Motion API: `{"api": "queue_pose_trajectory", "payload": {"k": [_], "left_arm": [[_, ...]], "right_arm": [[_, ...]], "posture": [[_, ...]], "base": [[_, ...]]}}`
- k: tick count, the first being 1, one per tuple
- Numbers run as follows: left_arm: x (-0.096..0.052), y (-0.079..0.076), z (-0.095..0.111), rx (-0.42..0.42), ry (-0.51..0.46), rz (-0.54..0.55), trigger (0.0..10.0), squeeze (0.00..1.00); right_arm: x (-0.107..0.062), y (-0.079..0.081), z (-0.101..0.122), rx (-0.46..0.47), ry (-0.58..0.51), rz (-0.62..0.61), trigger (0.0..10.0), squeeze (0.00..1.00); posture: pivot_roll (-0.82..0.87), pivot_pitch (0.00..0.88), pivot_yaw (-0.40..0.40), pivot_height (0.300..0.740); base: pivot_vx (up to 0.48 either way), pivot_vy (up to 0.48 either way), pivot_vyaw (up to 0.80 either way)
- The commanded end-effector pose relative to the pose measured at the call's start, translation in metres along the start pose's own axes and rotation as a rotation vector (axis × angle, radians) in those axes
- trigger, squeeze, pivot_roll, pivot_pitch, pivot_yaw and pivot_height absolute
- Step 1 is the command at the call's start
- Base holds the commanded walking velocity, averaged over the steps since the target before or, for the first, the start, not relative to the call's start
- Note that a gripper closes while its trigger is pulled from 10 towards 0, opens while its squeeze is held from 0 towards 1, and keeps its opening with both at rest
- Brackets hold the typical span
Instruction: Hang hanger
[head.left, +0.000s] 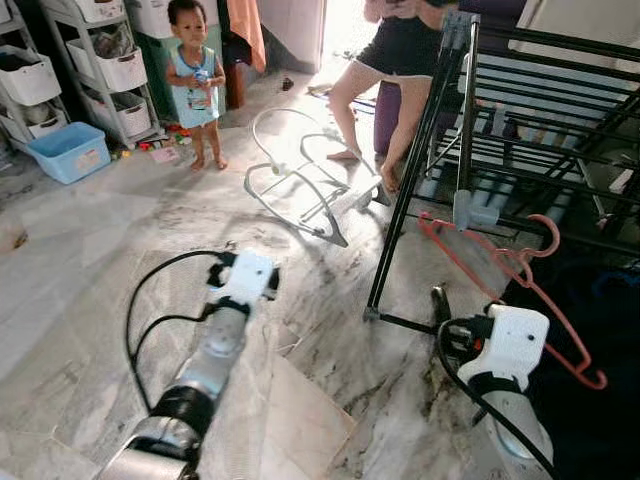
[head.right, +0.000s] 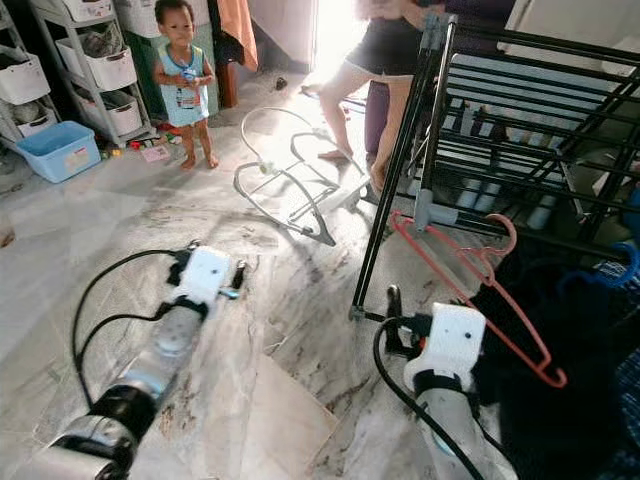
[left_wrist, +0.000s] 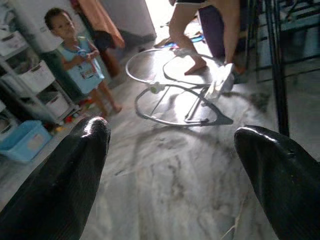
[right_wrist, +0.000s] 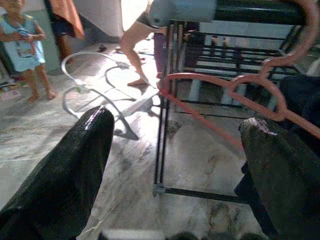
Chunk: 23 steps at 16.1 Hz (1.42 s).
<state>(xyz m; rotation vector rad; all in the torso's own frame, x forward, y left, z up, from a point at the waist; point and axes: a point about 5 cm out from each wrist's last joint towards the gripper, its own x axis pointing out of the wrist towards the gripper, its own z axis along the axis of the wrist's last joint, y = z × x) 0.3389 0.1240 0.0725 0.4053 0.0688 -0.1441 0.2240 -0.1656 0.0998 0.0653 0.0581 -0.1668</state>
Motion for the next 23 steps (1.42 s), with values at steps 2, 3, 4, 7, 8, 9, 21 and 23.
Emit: {"api": "queue_pose_trajectory", "payload": {"k": [2, 3, 4, 7, 8, 9, 21, 23], "left_arm": [[0.006, -0.002, 0.007, 0.0, -0.003, -0.005, 10.0, 0.0], [0.007, -0.004, 0.008, -0.004, -0.004, -0.011, 10.0, 0.0], [0.007, -0.008, 0.009, -0.009, -0.002, -0.018, 10.0, 0.0], [0.006, -0.015, 0.008, -0.029, 0.007, -0.021, 10.0, 0.0], [0.006, -0.016, 0.009, -0.03, 0.004, -0.025, 10.0, 0.0], [0.007, -0.016, 0.011, -0.045, -0.006, -0.027, 10.0, 0.0], [0.011, -0.005, 0.019, -0.078, -0.026, 0.039, 10.0, 0.0], [0.01, -0.003, 0.017, -0.074, -0.021, 0.04, 10.0, 0.0]], "right_arm": [[-0.002, -0.011, -0.001, -0.017, 0.0, -0.052, 10.0, 0.5], [-0.002, -0.012, 0.0, -0.019, -0.002, -0.055, 10.0, 0.49], [-0.002, -0.014, -0.001, -0.033, -0.001, -0.059, 10.0, 0.49], [-0.001, -0.014, -0.002, -0.027, -0.004, -0.085, 10.0, 0.5], [0.001, -0.013, -0.001, -0.023, -0.008, -0.086, 10.0, 0.49], [0.002, -0.011, 0.001, -0.021, -0.011, -0.084, 10.0, 0.49], [0.016, -0.005, 0.005, -0.028, -0.018, -0.049, 10.0, 0.49], [0.015, -0.005, 0.003, -0.028, -0.012, -0.052, 10.0, 0.49]], "posture": [[0.03, 0.0, -0.033, 0.74], [0.03, 0.0, -0.033, 0.74], [0.02, 0.0, -0.022, 0.74], [0.01, 0.0, -0.012, 0.74], [0.0, 0.0, -0.012, 0.74], [0.0, 0.0, -0.011, 0.74], [0.07, 0.0, -0.05, 0.74], [0.07, 0.001, -0.047, 0.74]], "base": [[0.0, 0.0, 0.0], [-0.24, 0.0, 0.0], [-0.277, 0.0, 0.0], [-0.306, 0.0, 0.0], [-0.311, 0.0, 0.0], [-0.326, 0.0, 0.0], [-0.395, 0.0, 0.0], [-0.351, 0.0, 0.0]]}}
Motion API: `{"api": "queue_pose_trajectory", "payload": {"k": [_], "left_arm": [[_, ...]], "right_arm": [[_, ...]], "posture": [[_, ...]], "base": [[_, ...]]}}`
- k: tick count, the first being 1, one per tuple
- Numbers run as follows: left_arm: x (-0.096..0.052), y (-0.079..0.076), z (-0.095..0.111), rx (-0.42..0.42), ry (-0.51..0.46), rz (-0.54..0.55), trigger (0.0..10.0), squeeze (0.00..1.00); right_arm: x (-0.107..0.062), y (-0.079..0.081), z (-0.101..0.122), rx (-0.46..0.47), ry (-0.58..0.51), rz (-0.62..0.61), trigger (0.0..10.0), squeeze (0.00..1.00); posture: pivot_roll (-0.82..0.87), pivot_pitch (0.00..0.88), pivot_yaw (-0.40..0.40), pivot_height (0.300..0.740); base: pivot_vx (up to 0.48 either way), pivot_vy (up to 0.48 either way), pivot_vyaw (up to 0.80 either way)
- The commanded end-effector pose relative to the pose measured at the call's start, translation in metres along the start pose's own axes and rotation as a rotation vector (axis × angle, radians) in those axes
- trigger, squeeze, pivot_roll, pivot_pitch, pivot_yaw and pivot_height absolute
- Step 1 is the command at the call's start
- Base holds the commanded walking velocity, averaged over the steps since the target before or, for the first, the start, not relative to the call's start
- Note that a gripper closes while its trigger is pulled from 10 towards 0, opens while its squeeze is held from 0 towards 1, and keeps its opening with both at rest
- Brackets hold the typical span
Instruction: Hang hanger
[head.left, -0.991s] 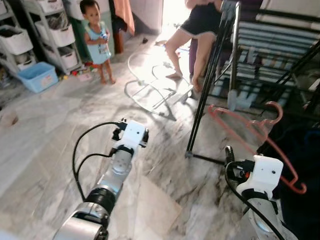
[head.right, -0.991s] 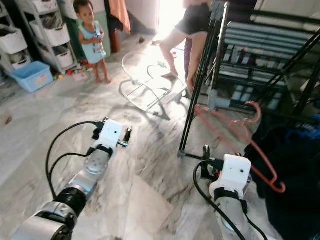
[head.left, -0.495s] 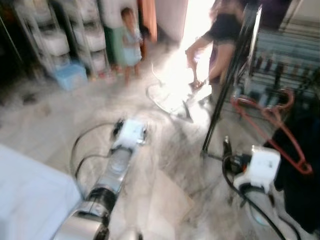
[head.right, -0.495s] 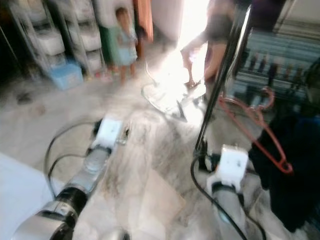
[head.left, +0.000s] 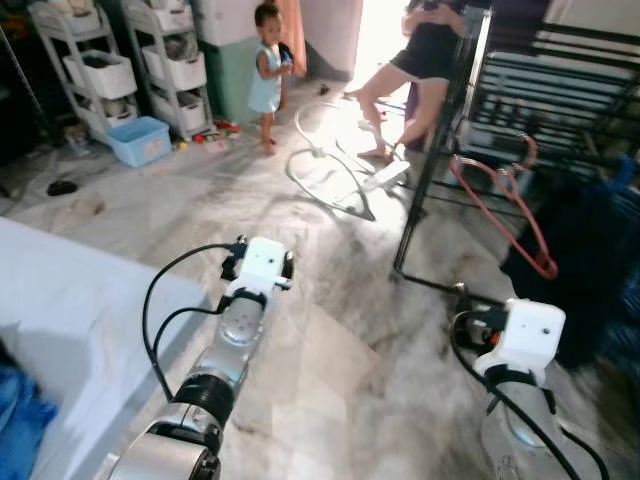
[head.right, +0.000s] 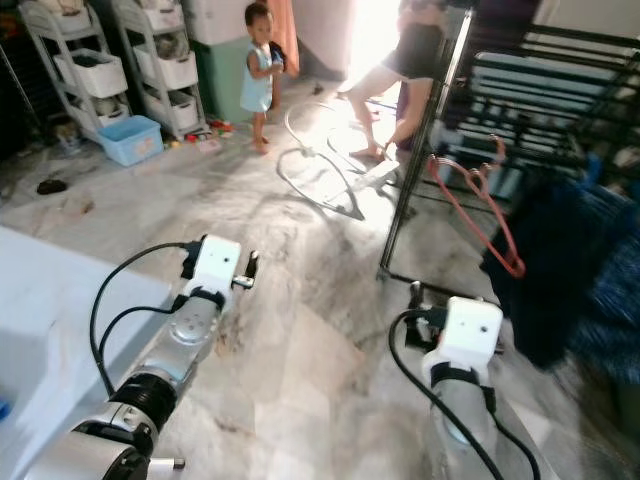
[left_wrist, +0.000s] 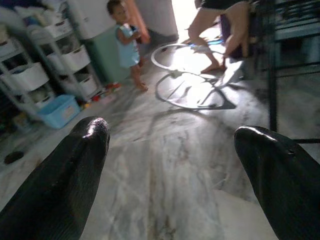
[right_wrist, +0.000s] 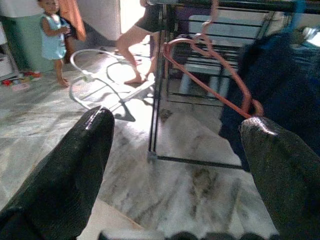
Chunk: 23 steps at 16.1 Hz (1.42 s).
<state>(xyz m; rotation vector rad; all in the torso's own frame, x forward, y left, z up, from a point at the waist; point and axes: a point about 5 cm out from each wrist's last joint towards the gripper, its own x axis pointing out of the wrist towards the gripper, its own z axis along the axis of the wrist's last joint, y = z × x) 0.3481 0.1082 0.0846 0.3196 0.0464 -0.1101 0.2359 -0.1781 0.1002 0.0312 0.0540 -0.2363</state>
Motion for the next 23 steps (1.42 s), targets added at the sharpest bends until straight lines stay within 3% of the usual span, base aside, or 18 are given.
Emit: {"api": "queue_pose_trajectory", "payload": {"k": [1, 19, 23], "left_arm": [[0.001, 0.005, 0.0, 0.014, 0.002, 0.002, 10.0, 0.0], [-0.006, -0.008, -0.001, 0.035, -0.022, -0.054, 10.0, 0.0], [-0.005, -0.013, 0.006, -0.02, -0.056, -0.128, 10.0, 0.0]], "right_arm": [[0.001, 0.006, 0.001, 0.004, -0.002, 0.017, 10.0, 0.49], [-0.004, 0.011, -0.001, -0.023, 0.012, 0.051, 10.0, 0.44], [-0.004, 0.009, -0.001, -0.031, 0.012, 0.052, 10.0, 0.45]], "posture": [[0.06, 0.003, -0.043, 0.74], [0.06, 0.062, -0.052, 0.74], [0.05, 0.057, -0.048, 0.74]], "base": [[-0.349, 0.0, 0.0], [-0.311, 0.0, 0.0], [0.0, 0.0, 0.0]]}}
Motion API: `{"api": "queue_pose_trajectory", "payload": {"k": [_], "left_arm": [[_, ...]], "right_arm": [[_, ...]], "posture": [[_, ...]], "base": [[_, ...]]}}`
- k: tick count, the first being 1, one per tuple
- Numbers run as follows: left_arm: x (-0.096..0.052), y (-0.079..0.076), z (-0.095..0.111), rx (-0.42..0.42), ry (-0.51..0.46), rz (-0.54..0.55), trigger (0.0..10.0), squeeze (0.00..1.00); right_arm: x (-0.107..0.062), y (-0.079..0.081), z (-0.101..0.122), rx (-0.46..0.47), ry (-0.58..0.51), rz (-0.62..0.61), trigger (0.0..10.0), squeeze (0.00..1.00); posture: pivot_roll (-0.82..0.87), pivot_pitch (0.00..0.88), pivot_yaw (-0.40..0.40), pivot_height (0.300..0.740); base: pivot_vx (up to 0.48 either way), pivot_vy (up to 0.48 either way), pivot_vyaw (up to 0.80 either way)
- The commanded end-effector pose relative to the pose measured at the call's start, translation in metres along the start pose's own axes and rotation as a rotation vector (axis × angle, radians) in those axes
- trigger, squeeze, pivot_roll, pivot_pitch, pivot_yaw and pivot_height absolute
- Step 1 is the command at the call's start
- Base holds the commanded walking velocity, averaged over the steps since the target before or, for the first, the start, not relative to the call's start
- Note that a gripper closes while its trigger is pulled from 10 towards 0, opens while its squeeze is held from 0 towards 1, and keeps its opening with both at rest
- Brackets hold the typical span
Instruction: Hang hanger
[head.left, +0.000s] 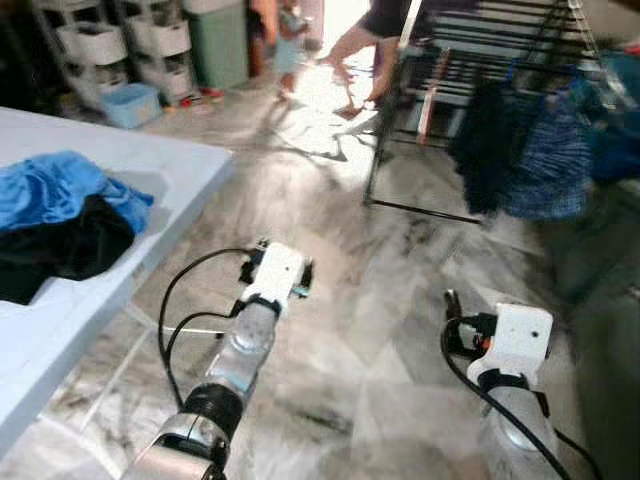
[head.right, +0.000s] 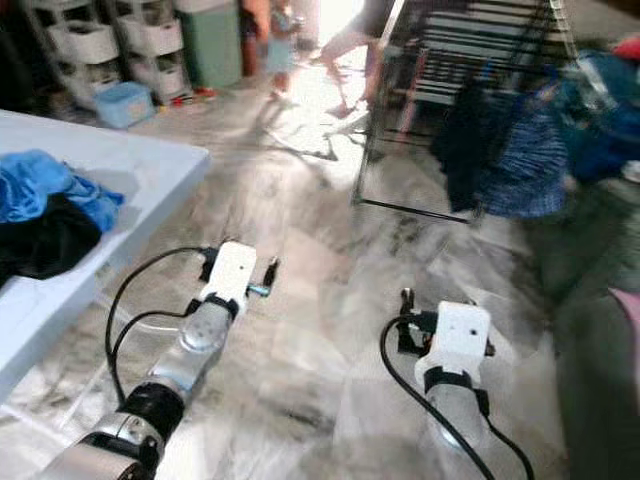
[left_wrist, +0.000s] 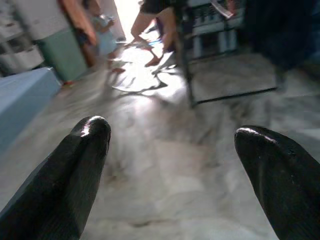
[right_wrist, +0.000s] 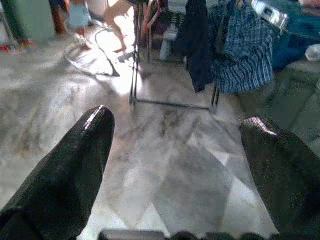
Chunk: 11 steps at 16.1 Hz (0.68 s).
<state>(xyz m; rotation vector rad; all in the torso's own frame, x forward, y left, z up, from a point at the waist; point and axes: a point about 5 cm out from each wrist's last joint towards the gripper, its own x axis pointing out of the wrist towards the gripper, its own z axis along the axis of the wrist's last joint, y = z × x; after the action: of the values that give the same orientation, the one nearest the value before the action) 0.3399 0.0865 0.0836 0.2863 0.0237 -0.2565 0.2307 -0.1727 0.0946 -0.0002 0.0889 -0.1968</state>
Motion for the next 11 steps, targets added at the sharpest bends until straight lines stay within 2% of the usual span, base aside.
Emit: {"api": "queue_pose_trajectory", "payload": {"k": [1, 2, 8, 11], "left_arm": [[0.0009, 0.0071, 0.0017, 0.003, -0.006, -0.001, 10.0, 0.0], [0.0017, 0.0051, 0.0024, -0.013, -0.001, -0.03, 10.0, 0.0], [0.0006, 0.0037, 0.0019, -0.018, -0.005, -0.052, 10.0, 0.0], [-0.0011, 0.0039, -0.0002, -0.024, 0.0, -0.05, 10.0, 0.0]], "right_arm": [[0.002, 0.0037, 0.0057, 0.004, -0.021, 0.011, 10.0, 0.45], [0.002, 0.0035, 0.0061, 0.001, -0.023, 0.012, 10.0, 0.45], [0.0007, 0.0102, 0.0046, 0.002, -0.014, 0.04, 10.0, 0.45], [0.0019, 0.0127, 0.0039, 0.0, -0.008, 0.059, 10.0, 0.45]], "posture": [[0.05, 0.055, -0.046, 0.74], [0.04, 0.053, -0.046, 0.74], [0.05, 0.054, -0.052, 0.74], [0.06, 0.056, -0.06, 0.74]], "base": [[0.0, 0.0, 0.54], [0.0, 0.0, 0.8], [0.0, 0.0, 0.8], [0.0, -0.259, 0.8]]}}
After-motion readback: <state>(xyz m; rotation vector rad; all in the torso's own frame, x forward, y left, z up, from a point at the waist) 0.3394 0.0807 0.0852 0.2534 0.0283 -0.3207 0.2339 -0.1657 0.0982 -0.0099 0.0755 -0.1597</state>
